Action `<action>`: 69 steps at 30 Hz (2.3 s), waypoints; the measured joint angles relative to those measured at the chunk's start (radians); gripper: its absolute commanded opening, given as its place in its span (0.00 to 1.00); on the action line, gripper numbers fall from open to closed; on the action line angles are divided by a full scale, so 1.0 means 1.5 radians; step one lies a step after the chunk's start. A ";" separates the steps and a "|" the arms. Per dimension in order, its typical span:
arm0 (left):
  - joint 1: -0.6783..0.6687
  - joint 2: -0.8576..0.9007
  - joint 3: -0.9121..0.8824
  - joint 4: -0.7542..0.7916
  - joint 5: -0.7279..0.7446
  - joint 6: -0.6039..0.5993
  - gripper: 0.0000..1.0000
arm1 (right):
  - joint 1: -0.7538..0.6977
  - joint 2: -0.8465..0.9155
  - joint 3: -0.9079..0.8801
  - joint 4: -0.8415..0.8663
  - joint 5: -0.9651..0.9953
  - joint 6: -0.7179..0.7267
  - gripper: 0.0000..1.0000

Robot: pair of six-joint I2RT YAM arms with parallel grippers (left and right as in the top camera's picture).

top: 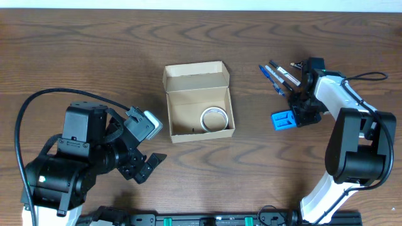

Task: Pack container
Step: 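Lift the blue holder with the right gripper and carry it over the box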

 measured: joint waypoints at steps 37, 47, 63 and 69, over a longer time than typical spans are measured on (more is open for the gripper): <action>0.000 0.000 0.000 0.000 0.000 0.000 0.95 | 0.162 0.024 0.446 -0.224 -0.060 -0.164 0.34; 0.000 0.000 0.000 0.000 0.000 0.000 0.95 | 0.321 0.024 0.458 -0.203 -0.064 -0.217 0.35; 0.000 0.000 0.000 0.000 0.000 0.000 0.95 | 0.479 0.024 0.458 -0.126 -0.018 -0.503 0.36; 0.000 0.000 0.000 0.000 0.000 0.000 0.95 | 0.500 0.026 0.458 -0.126 -0.005 -0.603 0.34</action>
